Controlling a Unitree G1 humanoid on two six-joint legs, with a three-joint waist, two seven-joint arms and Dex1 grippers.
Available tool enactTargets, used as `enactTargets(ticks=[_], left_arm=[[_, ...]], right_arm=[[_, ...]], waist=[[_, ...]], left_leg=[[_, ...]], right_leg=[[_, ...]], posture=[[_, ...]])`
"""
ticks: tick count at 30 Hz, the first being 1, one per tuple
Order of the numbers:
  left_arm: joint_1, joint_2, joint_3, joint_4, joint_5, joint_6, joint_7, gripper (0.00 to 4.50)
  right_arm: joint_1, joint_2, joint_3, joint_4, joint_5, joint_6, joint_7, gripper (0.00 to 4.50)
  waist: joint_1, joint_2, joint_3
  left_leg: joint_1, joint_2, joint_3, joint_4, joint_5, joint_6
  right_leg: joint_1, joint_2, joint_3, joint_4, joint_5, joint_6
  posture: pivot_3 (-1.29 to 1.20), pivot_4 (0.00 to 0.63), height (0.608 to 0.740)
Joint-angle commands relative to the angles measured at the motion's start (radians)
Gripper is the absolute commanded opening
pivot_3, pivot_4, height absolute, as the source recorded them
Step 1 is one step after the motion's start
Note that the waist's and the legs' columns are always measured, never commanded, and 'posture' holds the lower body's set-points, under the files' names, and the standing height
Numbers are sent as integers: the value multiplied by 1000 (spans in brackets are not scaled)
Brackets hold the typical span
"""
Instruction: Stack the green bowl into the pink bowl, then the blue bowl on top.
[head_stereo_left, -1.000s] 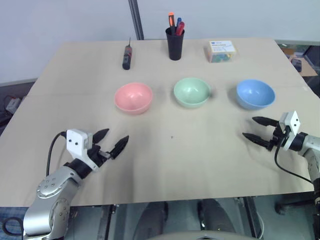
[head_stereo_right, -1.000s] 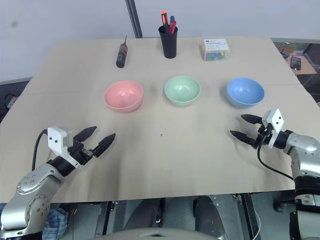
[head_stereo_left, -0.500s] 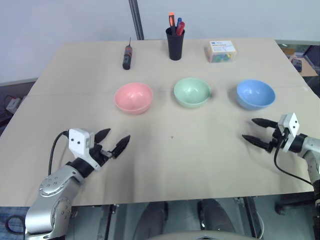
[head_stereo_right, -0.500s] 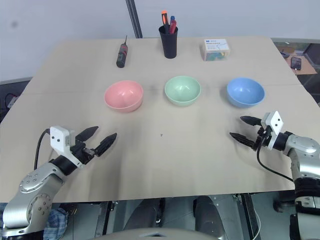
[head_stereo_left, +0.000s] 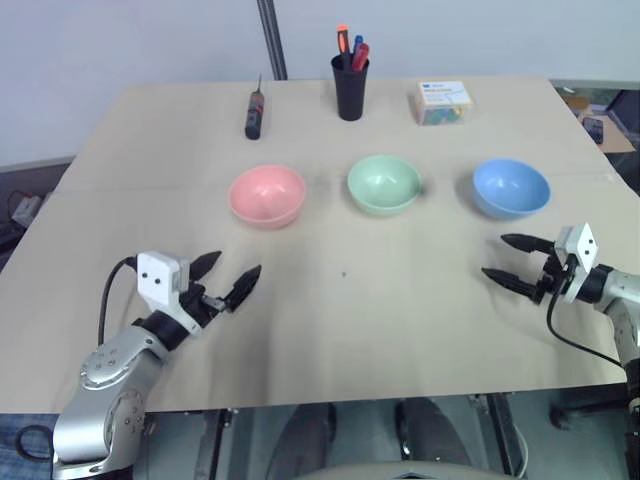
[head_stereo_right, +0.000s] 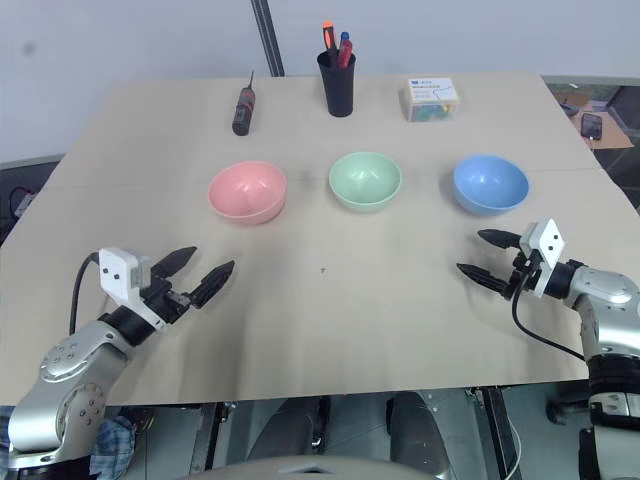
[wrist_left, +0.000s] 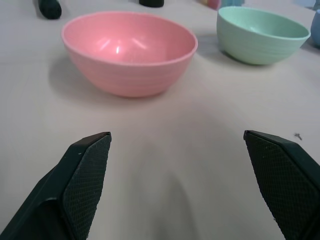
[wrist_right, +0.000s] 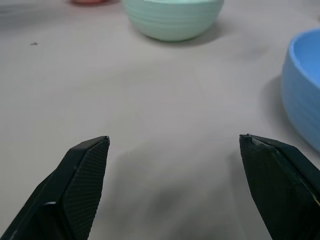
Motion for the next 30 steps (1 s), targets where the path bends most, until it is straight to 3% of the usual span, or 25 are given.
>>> enactTargets(ticks=[1,15,27,30], left_arm=[[-45,4,-26,5,54,-52,10,4500],[-380,120,-228,207,314,-11,42,4500],[-624,91,-388,519,439,-90,-30,4500],[-657,85,-404,564,452,-121,-50,3174]], right_arm=[[-10,13,-19,-80,58,10,28,4353],[-33,79,-4,-415,174,200,-82,4353],[17,77,-19,-474,166,228,-131,4353],[25,76,-17,-478,164,225,-133,4500]], waist=[[1,0,0],[1,0,0],[0,0,0],[0,0,0]], left_leg=[[0,0,0,0,0,0],[-1,-2,-6,0,0,0],[-1,-3,-6,0,0,0],[-2,-3,-6,0,0,0]], right_leg=[[0,0,0,0,0,0],[0,0,-2,0,0,0],[-1,0,-2,0,0,0],[-1,0,-2,0,0,0]], posture=[[0,150,740],[0,150,740],[0,150,740],[0,150,740]])
